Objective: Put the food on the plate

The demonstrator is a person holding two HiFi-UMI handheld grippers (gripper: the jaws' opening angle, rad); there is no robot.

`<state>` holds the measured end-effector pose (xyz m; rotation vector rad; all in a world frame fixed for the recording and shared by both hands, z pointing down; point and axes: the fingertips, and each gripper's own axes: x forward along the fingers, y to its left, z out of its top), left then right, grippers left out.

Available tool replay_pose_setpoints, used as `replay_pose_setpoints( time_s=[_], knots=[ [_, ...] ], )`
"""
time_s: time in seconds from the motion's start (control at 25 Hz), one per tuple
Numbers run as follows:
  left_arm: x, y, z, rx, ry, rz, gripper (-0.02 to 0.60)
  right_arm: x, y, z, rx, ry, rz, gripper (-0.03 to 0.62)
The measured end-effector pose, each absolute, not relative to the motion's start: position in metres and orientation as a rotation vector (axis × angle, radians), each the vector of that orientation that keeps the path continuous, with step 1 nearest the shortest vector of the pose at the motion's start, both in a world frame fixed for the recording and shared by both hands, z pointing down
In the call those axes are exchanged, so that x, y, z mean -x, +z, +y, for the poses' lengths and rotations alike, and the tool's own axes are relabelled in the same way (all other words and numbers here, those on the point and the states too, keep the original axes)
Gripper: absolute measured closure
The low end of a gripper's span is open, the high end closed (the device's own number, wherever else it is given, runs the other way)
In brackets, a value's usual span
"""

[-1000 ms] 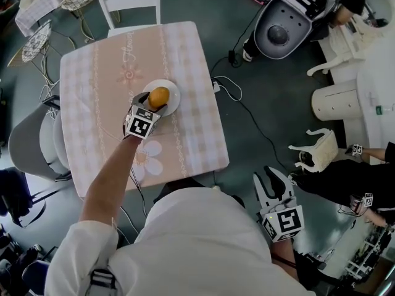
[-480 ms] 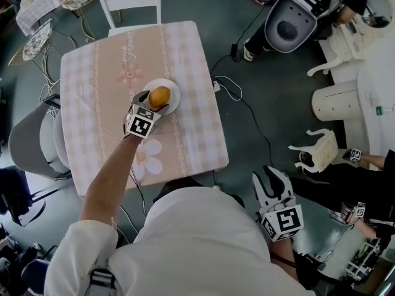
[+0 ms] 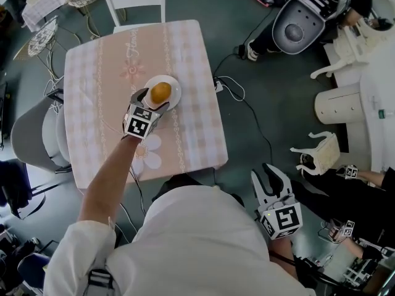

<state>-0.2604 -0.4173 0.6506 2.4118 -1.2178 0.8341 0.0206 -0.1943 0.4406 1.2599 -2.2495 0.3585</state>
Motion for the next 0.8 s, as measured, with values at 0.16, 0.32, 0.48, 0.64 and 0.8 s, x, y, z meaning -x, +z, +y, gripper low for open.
replay_pose_setpoints(
  time_s=[0.16,0.32,0.48,0.64,0.8],
  knots=[
    [0.259,0.631,-0.4,-2.396,0.753,-1.27,0.199,-0.025,0.44,-0.189,-1.234,0.339,-2.282,0.467],
    [0.251,0.603,-0.376,-2.377,0.609,-1.297,0.199,-0.031,0.436,-0.182,-1.194,0.312,-2.326,0.467],
    [0.237,0.573,-0.339,-2.368,0.496,-1.303,0.202,-0.04,0.435,-0.168,-1.131,0.286,-2.372,0.477],
    [0.215,0.544,-0.295,-2.363,0.383,-1.296,0.259,-0.053,0.434,-0.15,-1.056,0.244,-2.422,0.552],
    [0.188,0.516,-0.249,-2.368,0.329,-1.341,0.422,-0.073,0.437,-0.127,-0.995,0.236,-2.455,0.572]
  ],
)
